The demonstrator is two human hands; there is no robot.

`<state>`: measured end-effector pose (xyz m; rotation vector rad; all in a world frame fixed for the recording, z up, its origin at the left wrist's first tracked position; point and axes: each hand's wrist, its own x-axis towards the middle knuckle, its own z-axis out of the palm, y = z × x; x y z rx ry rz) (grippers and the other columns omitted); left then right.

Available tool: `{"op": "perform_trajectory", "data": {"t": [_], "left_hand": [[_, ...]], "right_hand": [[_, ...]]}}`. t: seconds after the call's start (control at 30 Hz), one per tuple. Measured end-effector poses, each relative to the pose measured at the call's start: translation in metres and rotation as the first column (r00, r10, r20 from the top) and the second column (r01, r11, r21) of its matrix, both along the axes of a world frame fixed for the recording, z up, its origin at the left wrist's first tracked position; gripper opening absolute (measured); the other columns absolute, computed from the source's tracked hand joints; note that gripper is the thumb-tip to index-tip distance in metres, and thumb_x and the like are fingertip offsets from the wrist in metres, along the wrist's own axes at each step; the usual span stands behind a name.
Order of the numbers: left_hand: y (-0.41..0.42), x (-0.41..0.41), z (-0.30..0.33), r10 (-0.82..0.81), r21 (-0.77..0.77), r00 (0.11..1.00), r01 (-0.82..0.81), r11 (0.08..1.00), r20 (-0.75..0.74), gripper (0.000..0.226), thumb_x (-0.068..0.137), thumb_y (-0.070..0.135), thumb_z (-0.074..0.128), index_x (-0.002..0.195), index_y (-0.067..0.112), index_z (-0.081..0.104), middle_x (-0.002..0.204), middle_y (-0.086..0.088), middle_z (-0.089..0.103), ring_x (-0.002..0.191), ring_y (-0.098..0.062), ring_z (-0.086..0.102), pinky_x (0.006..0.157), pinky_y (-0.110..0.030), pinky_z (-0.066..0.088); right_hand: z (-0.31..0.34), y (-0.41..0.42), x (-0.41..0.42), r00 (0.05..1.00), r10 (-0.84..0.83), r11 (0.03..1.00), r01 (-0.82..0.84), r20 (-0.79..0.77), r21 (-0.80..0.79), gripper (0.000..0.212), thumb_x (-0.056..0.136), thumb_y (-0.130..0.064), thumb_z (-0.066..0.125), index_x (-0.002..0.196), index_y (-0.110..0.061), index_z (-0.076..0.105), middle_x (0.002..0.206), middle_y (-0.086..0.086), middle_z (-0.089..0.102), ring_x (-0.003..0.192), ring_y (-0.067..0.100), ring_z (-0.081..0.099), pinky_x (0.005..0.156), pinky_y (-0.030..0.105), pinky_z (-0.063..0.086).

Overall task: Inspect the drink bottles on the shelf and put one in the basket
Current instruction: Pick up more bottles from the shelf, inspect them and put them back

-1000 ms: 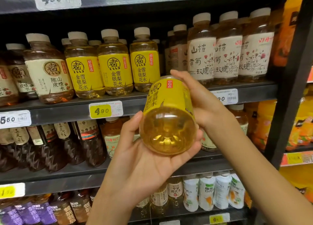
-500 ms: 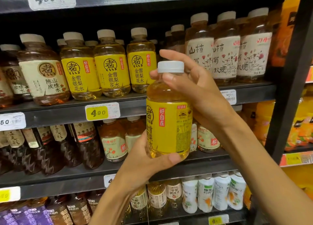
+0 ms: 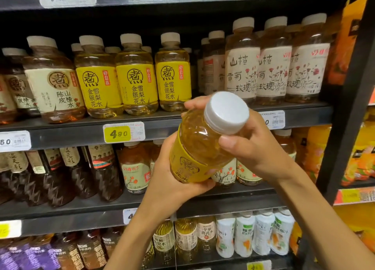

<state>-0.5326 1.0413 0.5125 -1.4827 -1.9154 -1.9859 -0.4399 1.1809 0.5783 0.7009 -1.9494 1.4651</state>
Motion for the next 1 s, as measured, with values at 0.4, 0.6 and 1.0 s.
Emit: {"op": "perform_trajectory", "data": {"t": [0.4, 0.6, 1.0], "left_hand": [[-0.004, 0.001, -0.002, -0.06, -0.042, 0.998, 0.06, 0.997, 0.009, 0.081, 0.052, 0.026, 0.09, 0.119, 0.047, 0.05, 0.115, 0.017, 0.066, 0.106, -0.003, 0.064, 0.079, -0.012, 0.051], [-0.016, 0.008, -0.007, -0.23, -0.144, 0.951, 0.262, 0.954, 0.206, 0.058, 0.05, 0.029, 0.087, 0.1, 0.05, 0.064, 0.107, 0.01, 0.073, 0.098, -0.01, 0.069, 0.077, -0.017, 0.054], [-0.018, 0.023, -0.012, -0.246, -0.155, 0.934, 0.292, 0.944, 0.261, 0.09, 0.059, 0.04, 0.087, 0.136, 0.034, 0.04, 0.129, 0.012, 0.061, 0.118, -0.01, 0.06, 0.095, -0.024, 0.05]], "right_hand": [[-0.001, -0.002, 0.002, 1.0, -0.012, 1.0, 0.012, -0.006, -0.018, 0.048, 0.075, -0.024, 0.061, 0.12, -0.011, 0.056, 0.12, 0.007, 0.062, 0.114, 0.018, 0.057, 0.093, 0.029, 0.047], [0.004, 0.005, -0.006, 0.984, 0.146, 0.967, -0.119, 0.106, -0.226, 0.074, 0.068, -0.054, 0.075, 0.125, -0.011, 0.055, 0.119, 0.004, 0.067, 0.119, 0.027, 0.059, 0.093, 0.039, 0.051], [0.006, -0.006, -0.013, 0.986, 0.088, 0.896, -0.015, 0.144, -0.445, 0.025, 0.087, -0.031, 0.056, 0.093, -0.011, 0.07, 0.088, 0.006, 0.074, 0.084, 0.021, 0.068, 0.075, 0.031, 0.056]]}}
